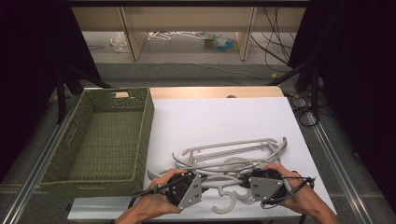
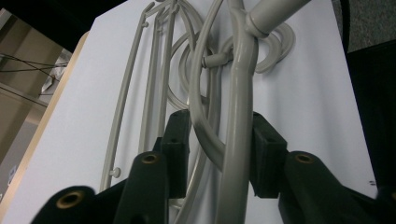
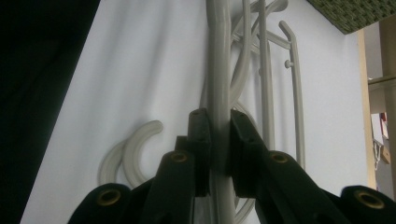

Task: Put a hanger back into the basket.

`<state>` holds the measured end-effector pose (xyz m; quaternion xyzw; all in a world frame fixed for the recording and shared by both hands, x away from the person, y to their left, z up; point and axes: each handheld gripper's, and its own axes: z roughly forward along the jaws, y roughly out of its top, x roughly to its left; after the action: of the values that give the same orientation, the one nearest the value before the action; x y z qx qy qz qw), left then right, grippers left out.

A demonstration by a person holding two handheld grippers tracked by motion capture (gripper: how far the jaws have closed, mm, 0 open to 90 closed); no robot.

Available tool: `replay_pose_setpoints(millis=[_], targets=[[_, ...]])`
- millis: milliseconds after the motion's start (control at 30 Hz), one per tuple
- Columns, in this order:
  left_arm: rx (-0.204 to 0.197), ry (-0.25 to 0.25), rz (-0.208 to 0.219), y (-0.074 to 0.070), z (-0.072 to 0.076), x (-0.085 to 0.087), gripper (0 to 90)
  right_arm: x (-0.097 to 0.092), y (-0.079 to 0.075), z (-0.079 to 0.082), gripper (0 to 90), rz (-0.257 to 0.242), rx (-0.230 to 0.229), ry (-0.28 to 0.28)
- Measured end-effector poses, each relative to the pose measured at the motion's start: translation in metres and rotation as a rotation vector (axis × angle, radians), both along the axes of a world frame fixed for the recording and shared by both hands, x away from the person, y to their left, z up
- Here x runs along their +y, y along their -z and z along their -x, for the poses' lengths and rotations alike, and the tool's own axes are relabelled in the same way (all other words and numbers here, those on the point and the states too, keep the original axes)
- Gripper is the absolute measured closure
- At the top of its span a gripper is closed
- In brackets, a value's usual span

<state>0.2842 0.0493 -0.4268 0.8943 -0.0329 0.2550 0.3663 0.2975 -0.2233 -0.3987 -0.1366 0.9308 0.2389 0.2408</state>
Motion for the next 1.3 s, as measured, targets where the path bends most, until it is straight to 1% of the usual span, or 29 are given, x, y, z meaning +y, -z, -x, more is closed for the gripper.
replay_pose_setpoints(millis=[33, 100, 133, 167, 200, 267, 300, 333, 367, 400, 433, 467, 500, 533, 567, 600, 633, 667, 733, 767, 800, 833, 867, 900, 967, 1067, 1133, 1200, 1300], targets=[[-0.007, 0.002, -0.009, 0.0, 0.001, -0.001, 66.8, 0.0, 0.0, 0.0, 80.4, -0.003, -0.003, -0.003], [-0.038, 0.004, -0.02, -0.002, 0.001, -0.002, 69.6, 0.0, -0.001, -0.001, 80.5, -0.004, -0.013, -0.007], [-0.038, 0.004, -0.02, -0.002, 0.001, -0.002, 71.4, -0.001, -0.001, -0.001, 80.5, -0.006, -0.011, -0.006], [-0.055, 0.004, -0.019, -0.004, 0.001, -0.002, 73.3, 0.0, -0.001, -0.004, 80.3, -0.016, -0.034, -0.058], [-0.067, 0.007, -0.023, -0.006, 0.002, -0.002, 74.8, 0.0, -0.001, -0.005, 80.1, -0.022, -0.025, -0.05], [-0.068, 0.025, -0.02, -0.008, 0.003, -0.003, 77.6, -0.002, -0.004, -0.005, 79.7, -0.039, -0.037, -0.048], [-0.071, 0.033, -0.032, -0.009, 0.003, -0.003, 78.1, -0.002, -0.005, -0.005, 79.7, -0.039, -0.045, -0.05], [-0.07, 0.03, -0.017, -0.009, 0.004, -0.004, 78.3, -0.003, -0.006, -0.005, 79.6, -0.04, -0.041, -0.04], [-0.066, 0.03, -0.017, -0.01, 0.003, -0.004, 78.5, -0.004, -0.007, -0.004, 79.4, -0.041, -0.042, -0.025], [-0.066, 0.028, -0.018, -0.012, 0.002, -0.003, 78.5, -0.004, -0.008, -0.005, 78.9, -0.047, -0.061, -0.043], [-0.042, 0.022, 0.0, -0.014, 0.002, -0.003, 78.7, -0.004, -0.009, -0.006, 78.2, -0.06, -0.068, -0.028], [-0.035, 0.019, -0.003, -0.016, 0.0, -0.002, 78.7, -0.005, -0.01, -0.007, 77.1, -0.074, -0.064, -0.019], [-0.013, 0.004, 0.015, -0.019, -0.001, 0.0, 78.7, -0.005, -0.012, -0.006, 74.0, -0.086, -0.052, 0.013], [0.0, -0.007, 0.024, -0.021, -0.002, 0.0, 78.7, -0.006, -0.014, -0.008, 68.7, -0.117, -0.068, 0.032], [0.039, -0.03, 0.038, -0.023, -0.003, 0.001, 78.7, -0.007, -0.015, -0.008, 65.9, -0.145, -0.063, 0.06], [0.056, -0.039, 0.046, -0.024, -0.004, 0.002, 78.8, -0.009, -0.018, -0.006, 59.0, -0.189, -0.039, 0.105], [0.092, -0.056, 0.069, -0.026, -0.006, 0.004, 78.7, -0.009, -0.02, -0.006, 53.3, -0.219, -0.033, 0.146], [0.137, -0.075, 0.099, -0.028, -0.007, 0.007, 78.8, -0.011, -0.024, -0.006, 48.2, -0.263, -0.036, 0.204], [0.202, -0.111, 0.136, -0.034, -0.01, 0.011, 78.8, -0.015, -0.031, -0.004, 42.3, -0.357, -0.008, 0.27], [0.22, -0.126, 0.152, -0.037, -0.011, 0.014, 78.8, -0.017, -0.035, -0.005, 41.0, -0.397, -0.011, 0.293], [0.246, -0.143, 0.166, -0.04, -0.012, 0.016, 78.7, -0.019, -0.037, -0.004, 41.0, -0.423, 0.001, 0.307], [0.276, -0.157, 0.186, -0.043, -0.014, 0.019, 78.7, -0.02, -0.039, -0.003, 40.6, -0.431, -0.003, 0.313], [0.309, -0.178, 0.226, -0.044, -0.015, 0.021, 78.8, -0.02, -0.041, -0.002, 40.1, -0.43, -0.014, 0.326], [0.337, -0.194, 0.241, -0.046, -0.017, 0.025, 78.8, -0.02, -0.042, 0.0, 39.9, -0.429, -0.012, 0.337], [0.37, -0.222, 0.261, -0.05, -0.022, 0.033, 78.7, -0.02, -0.044, 0.003, 40.0, -0.432, -0.012, 0.347], [0.429, -0.264, 0.309, -0.055, -0.03, 0.046, 78.8, -0.017, -0.046, 0.009, 39.4, -0.434, 0.005, 0.351], [0.441, -0.288, 0.331, -0.06, -0.033, 0.055, 78.7, -0.015, -0.045, 0.014, 36.9, -0.432, 0.021, 0.366], [0.461, -0.302, 0.353, -0.065, -0.035, 0.062, 78.8, -0.017, -0.041, 0.02, 36.5, -0.453, 0.05, 0.369], [0.499, -0.315, 0.415, -0.074, -0.036, 0.075, 78.8, -0.023, -0.031, 0.026, 34.1, -0.531, 0.127, 0.408]])
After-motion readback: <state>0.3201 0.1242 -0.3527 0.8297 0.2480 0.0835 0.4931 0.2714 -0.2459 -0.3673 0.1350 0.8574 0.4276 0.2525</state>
